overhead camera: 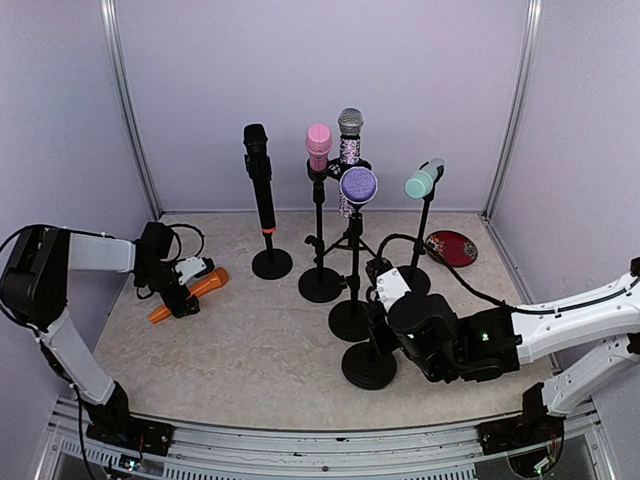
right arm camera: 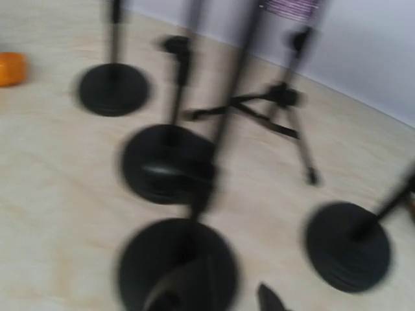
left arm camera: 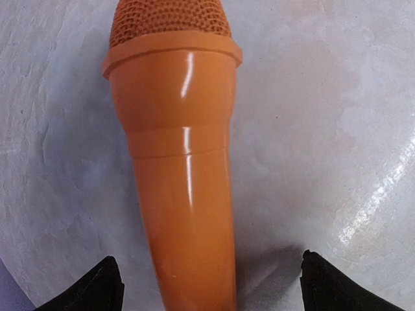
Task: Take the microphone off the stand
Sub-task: Pick up the microphone stand from the center of the board, then place the microphone stand at the center of the board.
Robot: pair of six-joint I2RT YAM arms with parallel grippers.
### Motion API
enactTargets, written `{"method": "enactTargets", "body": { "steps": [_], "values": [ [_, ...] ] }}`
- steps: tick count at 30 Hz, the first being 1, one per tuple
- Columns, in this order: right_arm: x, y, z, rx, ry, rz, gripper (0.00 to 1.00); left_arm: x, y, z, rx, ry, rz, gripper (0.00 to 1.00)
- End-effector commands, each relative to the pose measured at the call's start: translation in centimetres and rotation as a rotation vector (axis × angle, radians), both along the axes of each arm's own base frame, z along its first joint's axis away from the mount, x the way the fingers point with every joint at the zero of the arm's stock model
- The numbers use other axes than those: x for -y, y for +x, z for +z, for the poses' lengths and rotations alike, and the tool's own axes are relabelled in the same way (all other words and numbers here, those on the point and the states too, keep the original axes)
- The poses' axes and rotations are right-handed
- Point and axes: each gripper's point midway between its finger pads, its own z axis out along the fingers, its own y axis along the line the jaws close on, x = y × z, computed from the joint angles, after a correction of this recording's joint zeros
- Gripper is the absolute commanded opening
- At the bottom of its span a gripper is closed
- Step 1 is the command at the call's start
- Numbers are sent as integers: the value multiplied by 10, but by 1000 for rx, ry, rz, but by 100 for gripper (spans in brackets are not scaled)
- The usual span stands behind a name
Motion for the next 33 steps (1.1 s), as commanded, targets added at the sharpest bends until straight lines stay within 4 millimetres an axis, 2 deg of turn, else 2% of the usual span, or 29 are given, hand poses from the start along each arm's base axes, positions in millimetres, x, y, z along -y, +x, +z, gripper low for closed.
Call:
{"method": "enactTargets", "body": {
  "steps": [1, 7, 13, 18, 23, 24, 25, 27, 29, 33],
  "values": [
    [63, 22, 13, 58, 39, -258, 0, -1, 9, -5, 24, 23, 22, 92],
    [128, 56, 19, 113, 25, -490, 0, 4, 11, 4, 31, 10, 15, 96],
    [178, 84, 24, 174, -21, -639, 0, 8, 9, 20, 37, -28, 17, 99],
    [212, 101, 14, 179, -62, -732, 0, 13, 8, 39, 32, -83, 31, 99],
    [227, 108, -5, 148, -99, -783, 0, 20, 11, 62, 14, -177, 53, 99],
    [228, 108, -9, 139, -96, -788, 2, 21, 11, 67, 11, -198, 52, 99],
    [230, 108, -12, 130, -80, -800, 9, 23, 11, 72, 11, -218, 47, 99],
    [234, 107, -17, 109, -60, -810, 29, 26, 10, 79, 12, -245, 39, 99],
    [237, 105, -17, 100, -39, -814, 43, 28, 9, 85, 12, -258, 38, 99],
    [237, 103, 0, 116, 1, -792, 67, 31, 10, 95, 9, -278, 50, 99]
  ]
}}
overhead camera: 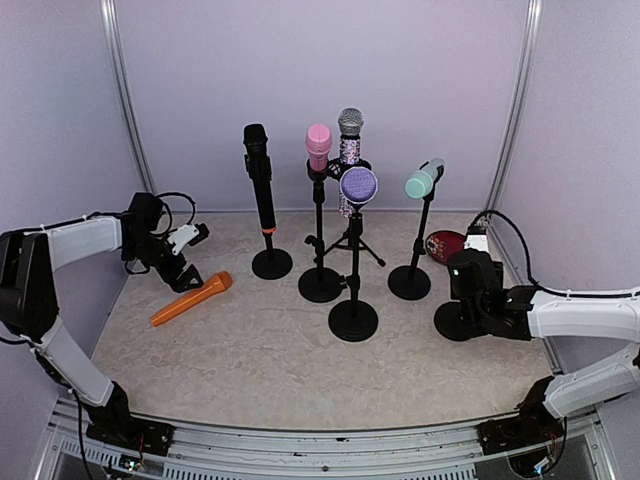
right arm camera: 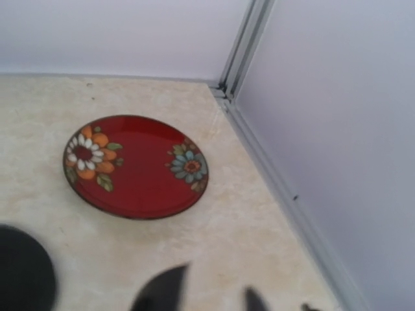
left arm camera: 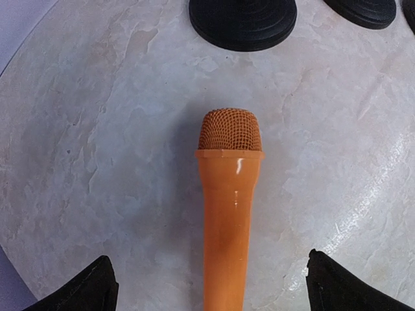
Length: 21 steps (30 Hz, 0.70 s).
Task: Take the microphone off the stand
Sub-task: Place the microphone stand at the center of the board, then move the microphone stand with the microphone to the center of the board.
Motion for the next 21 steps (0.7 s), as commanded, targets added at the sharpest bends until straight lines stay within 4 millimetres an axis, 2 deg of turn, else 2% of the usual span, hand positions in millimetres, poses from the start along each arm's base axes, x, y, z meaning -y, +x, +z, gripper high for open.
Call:
{"method": "enactTargets", "body": {
  "steps": [1, 3, 6, 9, 14, 17, 21],
  "values": [
    [5, -3, 26, 64, 73, 4, 74, 9, -3, 23, -9, -69, 3, 99],
    [2, -3, 44, 87, 82, 29, 82, 10, -1, 30, -5, -82, 6, 99],
    [-7, -8, 75, 137, 80, 93, 90, 12, 0, 39, -3, -105, 14, 99],
    [-33, -20, 116, 211, 29, 212, 93, 15, -2, 47, -10, -125, 11, 99],
    [-99, -57, 173, 317, -84, 442, 94, 22, -3, 63, 1, -171, -3, 99],
    [-147, -89, 194, 375, -189, 576, 94, 30, -6, 77, 5, -211, -18, 99],
    [-200, -111, 221, 450, -287, 646, 95, 39, -10, 92, 26, -246, -45, 99]
  ]
}}
